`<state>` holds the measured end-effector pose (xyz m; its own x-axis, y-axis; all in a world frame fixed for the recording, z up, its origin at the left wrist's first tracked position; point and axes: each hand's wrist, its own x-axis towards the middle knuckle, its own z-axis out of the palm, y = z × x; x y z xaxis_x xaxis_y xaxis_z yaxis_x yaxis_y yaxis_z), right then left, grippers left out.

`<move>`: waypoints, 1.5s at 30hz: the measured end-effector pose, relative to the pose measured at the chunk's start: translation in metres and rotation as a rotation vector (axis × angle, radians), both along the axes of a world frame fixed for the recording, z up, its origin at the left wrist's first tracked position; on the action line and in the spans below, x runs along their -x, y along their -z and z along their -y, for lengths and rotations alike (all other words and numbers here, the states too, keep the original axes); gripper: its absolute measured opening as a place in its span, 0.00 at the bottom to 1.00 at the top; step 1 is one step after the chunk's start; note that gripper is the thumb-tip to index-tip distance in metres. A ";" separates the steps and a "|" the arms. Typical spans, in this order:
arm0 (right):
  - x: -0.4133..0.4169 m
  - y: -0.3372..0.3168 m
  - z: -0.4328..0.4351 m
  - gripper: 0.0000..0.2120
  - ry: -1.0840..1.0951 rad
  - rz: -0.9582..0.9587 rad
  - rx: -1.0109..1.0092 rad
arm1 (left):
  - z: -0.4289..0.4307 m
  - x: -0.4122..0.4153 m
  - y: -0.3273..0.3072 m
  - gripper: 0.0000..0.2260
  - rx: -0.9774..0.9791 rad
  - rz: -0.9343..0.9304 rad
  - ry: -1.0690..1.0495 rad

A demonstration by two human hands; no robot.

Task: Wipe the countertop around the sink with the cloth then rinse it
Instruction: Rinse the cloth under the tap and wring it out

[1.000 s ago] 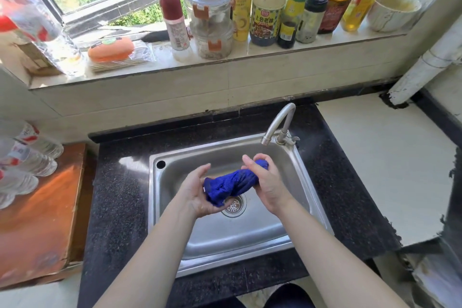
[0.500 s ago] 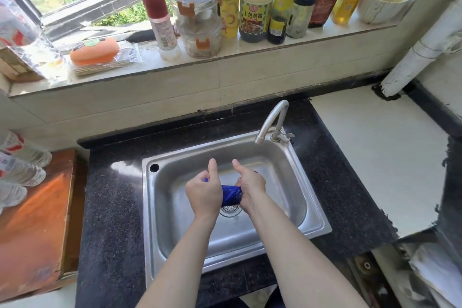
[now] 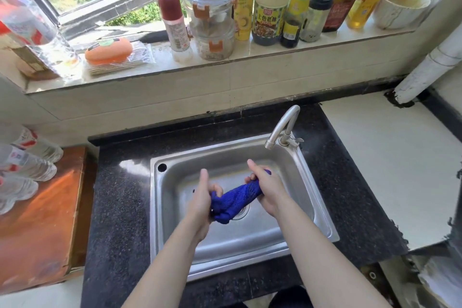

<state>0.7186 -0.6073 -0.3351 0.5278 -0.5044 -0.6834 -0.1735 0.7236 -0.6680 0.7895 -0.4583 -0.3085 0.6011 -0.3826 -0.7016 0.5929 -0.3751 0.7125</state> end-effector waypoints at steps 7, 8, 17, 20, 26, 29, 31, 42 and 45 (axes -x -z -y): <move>0.001 -0.036 0.001 0.16 -0.043 0.249 0.033 | -0.006 -0.002 -0.013 0.15 0.285 -0.590 -0.045; 0.000 -0.041 0.001 0.15 -0.052 0.259 0.051 | -0.004 -0.002 -0.015 0.13 0.305 -0.611 -0.018; -0.006 -0.057 -0.005 0.22 -0.106 0.240 0.076 | -0.009 -0.003 -0.020 0.27 0.370 -0.492 0.580; -0.006 -0.048 -0.011 0.25 -0.121 0.060 0.205 | -0.004 0.001 -0.025 0.14 0.151 -0.185 0.694; -0.016 -0.050 -0.010 0.26 -0.114 -0.174 0.294 | -0.002 0.003 -0.017 0.09 -0.247 0.712 0.885; -0.027 -0.061 -0.010 0.23 -0.054 -0.227 0.256 | -0.002 0.006 -0.013 0.07 -0.380 1.095 0.924; -0.033 -0.066 -0.011 0.16 0.000 -0.244 0.204 | -0.004 0.006 -0.012 0.11 -0.401 1.263 0.907; -0.016 -0.066 -0.006 0.15 -0.096 -0.116 0.091 | -0.007 -0.006 -0.035 0.10 -0.139 0.688 0.476; 0.001 -0.072 -0.004 0.12 -0.161 -0.016 0.027 | -0.007 -0.014 -0.054 0.09 0.131 0.159 0.082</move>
<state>0.7171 -0.6029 -0.2631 0.5924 -0.4325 -0.6797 -0.2965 0.6674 -0.6831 0.8039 -0.4517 -0.2548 0.6633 -0.5162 -0.5418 0.4408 -0.3155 0.8403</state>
